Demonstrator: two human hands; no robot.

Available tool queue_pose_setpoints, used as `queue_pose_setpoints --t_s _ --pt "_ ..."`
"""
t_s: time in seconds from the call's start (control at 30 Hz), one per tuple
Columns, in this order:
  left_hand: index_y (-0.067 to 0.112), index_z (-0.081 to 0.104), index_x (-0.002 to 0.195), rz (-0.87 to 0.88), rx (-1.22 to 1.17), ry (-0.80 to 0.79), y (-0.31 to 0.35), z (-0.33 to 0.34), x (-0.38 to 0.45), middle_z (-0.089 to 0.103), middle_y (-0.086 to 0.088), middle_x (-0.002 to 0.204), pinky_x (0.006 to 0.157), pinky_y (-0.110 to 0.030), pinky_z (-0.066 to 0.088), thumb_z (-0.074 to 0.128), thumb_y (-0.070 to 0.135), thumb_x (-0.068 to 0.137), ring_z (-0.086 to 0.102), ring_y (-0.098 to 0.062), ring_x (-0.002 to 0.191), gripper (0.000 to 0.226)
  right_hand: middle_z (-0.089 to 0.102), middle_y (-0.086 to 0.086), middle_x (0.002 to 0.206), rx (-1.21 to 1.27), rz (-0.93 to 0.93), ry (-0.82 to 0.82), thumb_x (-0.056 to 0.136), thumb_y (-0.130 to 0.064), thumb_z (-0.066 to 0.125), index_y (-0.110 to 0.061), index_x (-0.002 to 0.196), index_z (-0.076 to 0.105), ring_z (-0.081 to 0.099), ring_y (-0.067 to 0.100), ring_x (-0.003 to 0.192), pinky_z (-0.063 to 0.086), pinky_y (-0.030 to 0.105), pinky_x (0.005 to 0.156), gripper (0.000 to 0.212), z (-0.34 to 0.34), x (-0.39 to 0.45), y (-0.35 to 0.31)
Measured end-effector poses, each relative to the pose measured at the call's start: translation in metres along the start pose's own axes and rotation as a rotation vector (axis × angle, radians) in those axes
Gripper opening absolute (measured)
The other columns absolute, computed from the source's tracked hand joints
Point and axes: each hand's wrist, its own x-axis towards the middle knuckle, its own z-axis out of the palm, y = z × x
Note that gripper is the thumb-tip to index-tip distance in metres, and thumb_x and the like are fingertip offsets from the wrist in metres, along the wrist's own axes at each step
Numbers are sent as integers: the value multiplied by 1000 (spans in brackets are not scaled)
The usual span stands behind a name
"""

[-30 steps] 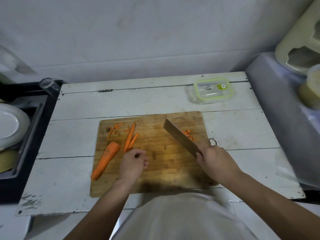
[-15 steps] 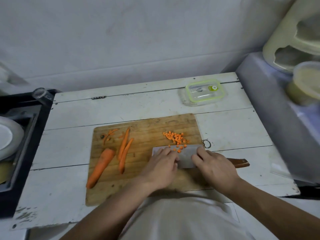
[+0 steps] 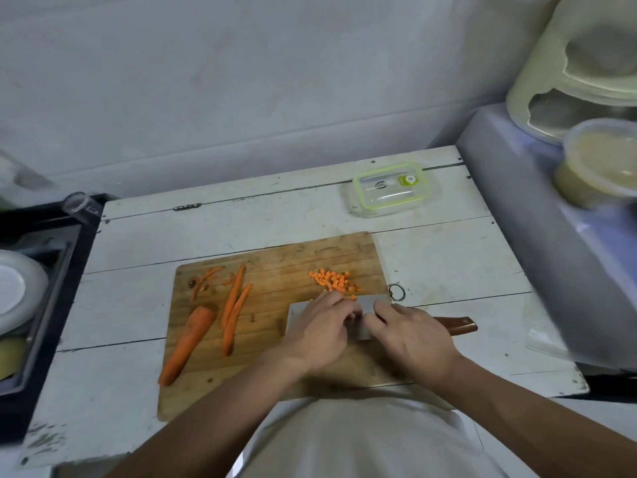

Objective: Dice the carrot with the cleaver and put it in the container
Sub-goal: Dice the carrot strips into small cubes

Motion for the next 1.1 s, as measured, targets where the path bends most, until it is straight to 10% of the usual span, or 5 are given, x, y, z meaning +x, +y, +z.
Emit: queue_pose_setpoints --t_s 0.2,0.4,0.5,0.87,1.1 --pt "20 62 132 -162 -33 37 2 3 25 53 6 128 110 -32 42 43 0 97 48 -13 123 45 52 6 80 50 -33 -41 61 -2 76 -16 85 47 54 26 53 41 35 40 40 6 -4 5" --pt "21 65 84 -433 -54 338 -1 -8 -12 62 11 92 78 -23 45 49 2 97 59 -11 88 28 52 5 84 86 -13 -111 57 -2 80 -17 87 54 56 26 57 45 37 42 42 6 -8 12" --pt "20 66 89 -397 26 220 -3 1 -30 64 5 95 83 -37 50 49 0 93 57 -18 93 27 53 5 83 100 -8 -92 56 -1 81 -16 88 56 56 26 56 44 35 43 44 2 -10 18" --pt "18 72 105 -355 -142 273 -11 -18 19 65 1 117 102 -23 41 44 -13 87 59 -16 113 46 57 6 87 109 59 -99 51 1 75 -16 84 55 53 24 53 36 32 44 43 -16 -21 27" --pt "20 63 111 -846 -132 565 -70 -77 -59 67 2 92 62 -27 45 47 22 105 60 -9 72 17 52 -2 95 373 387 -130 72 -11 72 -22 98 57 59 28 59 46 36 46 33 -10 -17 -7"
